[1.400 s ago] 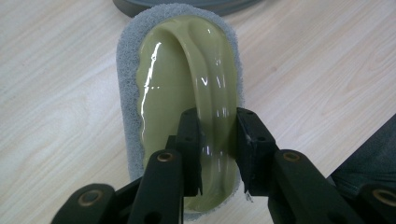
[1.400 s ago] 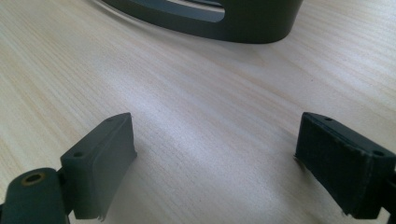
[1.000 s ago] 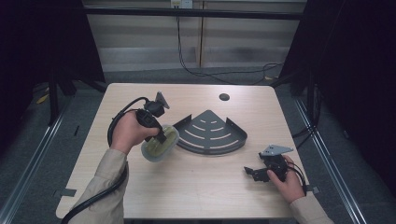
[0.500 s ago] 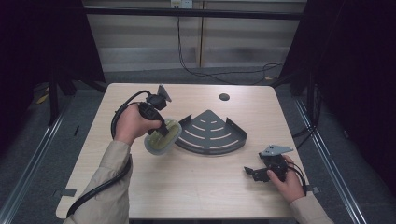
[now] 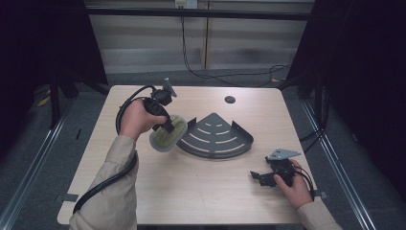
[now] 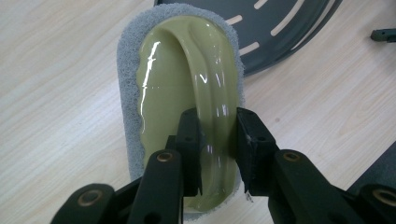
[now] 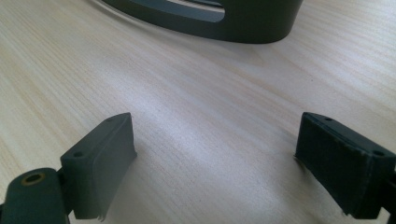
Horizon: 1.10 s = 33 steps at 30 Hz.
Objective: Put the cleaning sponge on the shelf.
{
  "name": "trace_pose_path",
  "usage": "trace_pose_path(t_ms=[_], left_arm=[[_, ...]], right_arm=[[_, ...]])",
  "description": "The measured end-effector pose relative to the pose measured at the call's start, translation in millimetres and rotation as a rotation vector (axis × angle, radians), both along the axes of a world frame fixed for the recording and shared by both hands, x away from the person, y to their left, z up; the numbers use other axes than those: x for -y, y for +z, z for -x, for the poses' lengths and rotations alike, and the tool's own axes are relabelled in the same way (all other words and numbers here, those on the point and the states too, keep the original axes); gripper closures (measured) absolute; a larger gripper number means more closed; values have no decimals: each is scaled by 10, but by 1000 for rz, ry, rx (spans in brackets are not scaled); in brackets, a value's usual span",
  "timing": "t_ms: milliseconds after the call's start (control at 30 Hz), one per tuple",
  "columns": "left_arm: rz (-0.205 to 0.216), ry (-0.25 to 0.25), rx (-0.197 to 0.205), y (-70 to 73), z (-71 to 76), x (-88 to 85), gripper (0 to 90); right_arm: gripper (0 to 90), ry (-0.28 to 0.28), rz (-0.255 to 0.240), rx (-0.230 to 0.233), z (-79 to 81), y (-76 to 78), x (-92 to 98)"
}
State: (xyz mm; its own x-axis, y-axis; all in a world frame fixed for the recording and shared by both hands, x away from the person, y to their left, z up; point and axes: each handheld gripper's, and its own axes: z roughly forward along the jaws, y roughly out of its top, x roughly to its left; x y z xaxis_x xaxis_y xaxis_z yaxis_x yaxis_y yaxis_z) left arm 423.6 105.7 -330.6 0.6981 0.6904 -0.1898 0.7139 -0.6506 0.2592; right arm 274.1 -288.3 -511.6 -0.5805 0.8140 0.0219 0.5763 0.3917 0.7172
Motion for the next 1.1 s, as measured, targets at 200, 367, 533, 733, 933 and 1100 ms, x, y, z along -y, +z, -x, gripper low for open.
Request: trace_pose_path(t_ms=[200, 367, 533, 733, 933, 1100], left_arm=[[-9, 0, 10, 33, -58, 29, 725], [-6, -8, 18, 43, -107, 99, 725], [-6, -14, 12, 36, -162, 166, 725], [-8, -16, 12, 18, -236, 241, 725], [-7, -21, 13, 0, -285, 309, 724], [-26, -25, 17, -21, -312, 368, 724]], right_arm=[[111, 0, 0, 0, 0, 0, 0], [111, 0, 0, 0, 0, 0, 0], [110, 0, 0, 0, 0, 0, 0], [111, -1, -1, -1, 1, 1, 0], [111, 0, -1, 0, 0, 0, 0], [111, 0, 0, 0, 0, 0, 0]])
